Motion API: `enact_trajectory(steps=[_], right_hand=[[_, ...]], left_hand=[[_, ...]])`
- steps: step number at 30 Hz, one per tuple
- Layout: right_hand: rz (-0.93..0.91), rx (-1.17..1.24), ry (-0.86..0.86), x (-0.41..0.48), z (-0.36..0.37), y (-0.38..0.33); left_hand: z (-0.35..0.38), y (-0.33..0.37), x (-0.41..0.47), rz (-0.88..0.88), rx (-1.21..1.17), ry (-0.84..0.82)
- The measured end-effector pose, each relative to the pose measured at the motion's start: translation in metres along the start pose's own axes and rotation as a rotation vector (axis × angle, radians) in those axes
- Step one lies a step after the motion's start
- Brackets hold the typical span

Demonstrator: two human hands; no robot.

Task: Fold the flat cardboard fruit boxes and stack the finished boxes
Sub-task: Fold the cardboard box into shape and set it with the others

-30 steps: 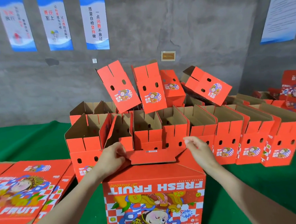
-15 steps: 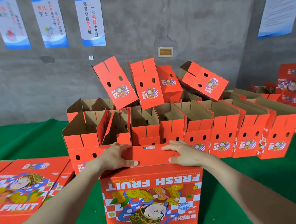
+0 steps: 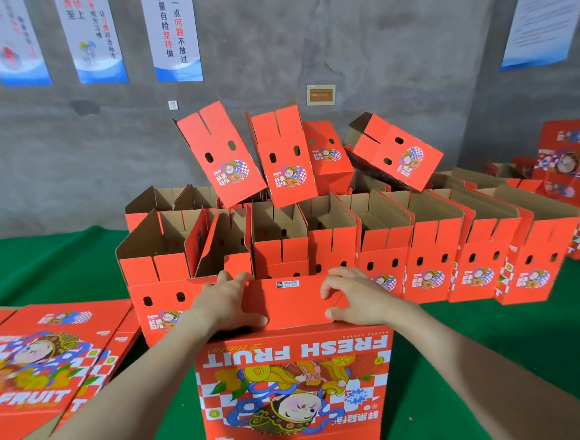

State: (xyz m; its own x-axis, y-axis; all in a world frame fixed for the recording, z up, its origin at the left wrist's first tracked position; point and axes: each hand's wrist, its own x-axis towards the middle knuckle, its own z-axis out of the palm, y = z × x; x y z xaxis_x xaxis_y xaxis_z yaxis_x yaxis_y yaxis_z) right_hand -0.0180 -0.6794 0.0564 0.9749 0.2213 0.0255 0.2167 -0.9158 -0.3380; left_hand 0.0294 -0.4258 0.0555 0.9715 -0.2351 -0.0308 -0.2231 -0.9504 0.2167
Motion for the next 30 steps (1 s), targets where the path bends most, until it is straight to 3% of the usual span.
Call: enact_trajectory(steps=[8,14,18,24,27,30], right_hand=[[0.088,-0.152,-0.017,0.009,-0.002,-0.018],[0.02,-0.025,0.043,0.007,0.0,-0.006],[-0.019,0.04,0.096,0.007,0.001,0.003],[0.015,0.06,0.154,0.01,0.004,0.006],[0.067,0.392,0.269,0.009,0.0,0.01],[0.295,0.817,0.521,0.002,-0.001,0.023]], left_hand=[[-0.001,-0.003,-0.004,-0.001,-0.077,0.031],[-0.005,-0.004,-0.005,0.032,-0.18,0.053],[-0.011,-0.011,-0.006,0.003,-0.448,0.109],[-0.002,-0.038,-0.019,-0.179,-1.175,0.013],[0.014,-0.056,-0.027,-0.291,-1.213,-0.046],[0.033,-0.068,-0.038,-0.321,-1.154,-0.196]])
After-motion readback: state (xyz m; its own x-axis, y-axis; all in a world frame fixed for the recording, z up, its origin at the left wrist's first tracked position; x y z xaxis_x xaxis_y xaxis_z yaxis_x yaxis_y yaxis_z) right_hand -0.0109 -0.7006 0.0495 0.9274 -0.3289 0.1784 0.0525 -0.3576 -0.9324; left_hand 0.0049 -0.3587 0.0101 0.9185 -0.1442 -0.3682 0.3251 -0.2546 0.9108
